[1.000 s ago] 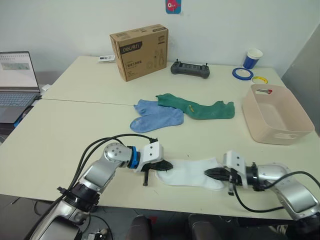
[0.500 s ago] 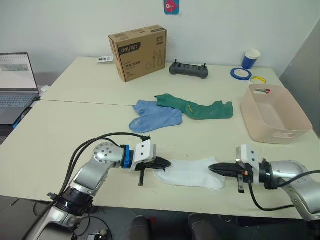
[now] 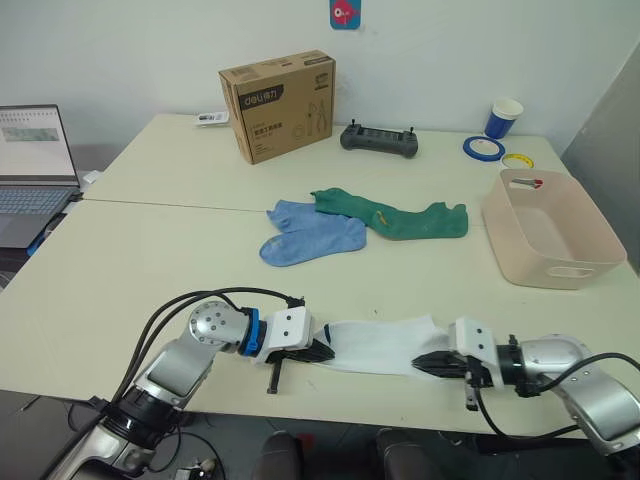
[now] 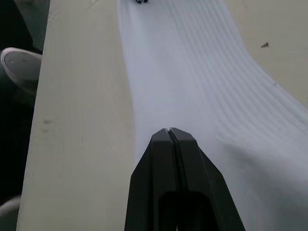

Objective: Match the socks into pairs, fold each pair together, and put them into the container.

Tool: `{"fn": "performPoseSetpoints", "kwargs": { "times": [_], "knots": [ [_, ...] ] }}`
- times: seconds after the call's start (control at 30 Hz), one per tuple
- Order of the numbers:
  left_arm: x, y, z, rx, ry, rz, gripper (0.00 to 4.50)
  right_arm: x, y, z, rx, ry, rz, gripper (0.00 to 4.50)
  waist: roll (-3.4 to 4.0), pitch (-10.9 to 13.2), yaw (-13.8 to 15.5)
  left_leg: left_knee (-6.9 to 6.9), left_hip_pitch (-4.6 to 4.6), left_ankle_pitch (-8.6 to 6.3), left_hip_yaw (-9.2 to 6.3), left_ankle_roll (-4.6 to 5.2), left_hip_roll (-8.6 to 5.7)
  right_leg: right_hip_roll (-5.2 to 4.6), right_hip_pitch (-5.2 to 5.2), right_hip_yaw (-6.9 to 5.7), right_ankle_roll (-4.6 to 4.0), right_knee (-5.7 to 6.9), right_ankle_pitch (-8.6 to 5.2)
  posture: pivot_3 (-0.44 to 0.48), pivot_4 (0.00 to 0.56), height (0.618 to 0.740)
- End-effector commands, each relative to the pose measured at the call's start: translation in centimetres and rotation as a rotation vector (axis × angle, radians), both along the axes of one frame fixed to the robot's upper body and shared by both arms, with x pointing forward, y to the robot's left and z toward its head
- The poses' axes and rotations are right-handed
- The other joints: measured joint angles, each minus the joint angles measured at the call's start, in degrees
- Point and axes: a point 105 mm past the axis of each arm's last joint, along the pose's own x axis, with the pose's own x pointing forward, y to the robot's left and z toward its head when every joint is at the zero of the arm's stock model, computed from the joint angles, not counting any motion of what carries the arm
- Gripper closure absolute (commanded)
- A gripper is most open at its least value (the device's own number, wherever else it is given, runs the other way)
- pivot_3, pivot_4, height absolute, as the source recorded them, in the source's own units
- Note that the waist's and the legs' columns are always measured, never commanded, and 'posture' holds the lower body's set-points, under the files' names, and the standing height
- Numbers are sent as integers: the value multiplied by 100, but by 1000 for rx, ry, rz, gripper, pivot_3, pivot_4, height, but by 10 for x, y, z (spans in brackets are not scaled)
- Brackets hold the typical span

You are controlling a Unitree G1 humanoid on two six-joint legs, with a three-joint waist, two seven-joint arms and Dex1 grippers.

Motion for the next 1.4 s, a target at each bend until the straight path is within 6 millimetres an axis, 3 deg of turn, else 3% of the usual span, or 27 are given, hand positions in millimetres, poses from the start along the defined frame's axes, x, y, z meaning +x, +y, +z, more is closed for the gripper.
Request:
{"fn": "performPoseSetpoints", "kwargs": {
  "times": [0.03,0.17,0.23,0.3,0.47,0.63,0.83,1.0,1.1,1.27,1.4],
  "knots": [
    [2,3,10,-47,2,39,4473,4,-15,13,7,3,-48,4465,0,0,-6,0,1,0,0,0,0,0,1,0,0,1,0,0,150,740],
    [4,-5,23,-123,-14,34,4473,8,-9,44,178,60,-123,4465,0,1,-9,0,2,0,-1,0,1,1,0,0,0,4,0,0,150,740],
    [7,-12,33,-172,-22,41,4500,16,-10,65,299,110,-203,4101,-1,1,-13,0,1,0,-2,0,2,1,0,0,-3,5,2,0,150,740],
    [8,-16,41,-199,-41,37,4500,25,-20,73,324,132,-284,3505,-1,1,-3,1,1,0,-2,0,0,0,1,1,-4,6,4,0,150,740],
    [4,-21,55,-232,-66,9,4500,32,-38,52,235,199,-425,1770,-1,1,1,-4,0,-1,-3,1,0,0,2,-1,-6,-3,4,0,150,740],
    [1,-25,61,-230,-86,-29,4500,20,-24,30,204,327,-410,33,-1,1,-9,-3,0,-1,-3,1,1,2,-1,0,-1,0,1,0,150,740],
    [-1,-24,61,-224,-79,-33,4500,2,-15,16,162,453,-385,33,0,0,-10,-3,0,-1,-3,1,1,2,-1,1,1,0,0,0,150,740],
    [1,-24,60,-220,-85,-28,4500,2,-1,15,267,590,-456,33,-6,-4,-16,-3,1,-1,-6,2,3,6,0,0,0,1,0,0,150,740],
    [1,-24,60,-222,-86,-26,4500,1,-4,19,302,633,-477,922,-7,-4,-7,-3,0,-1,-6,1,2,5,0,0,0,1,0,0,150,740],
    [0,-25,60,-230,-80,-30,4500,21,-21,26,380,661,-588,2651,-6,-4,-16,-2,-2,-1,0,1,1,3,-1,5,0,-1,2,0,150,740],
    [4,-39,56,-252,-18,-21,4500,22,-27,29,360,676,-564,4132,-7,-4,-8,-4,-2,-1,-3,2,2,4,-2,0,0,-2,1,0,150,740]
  ]
}}
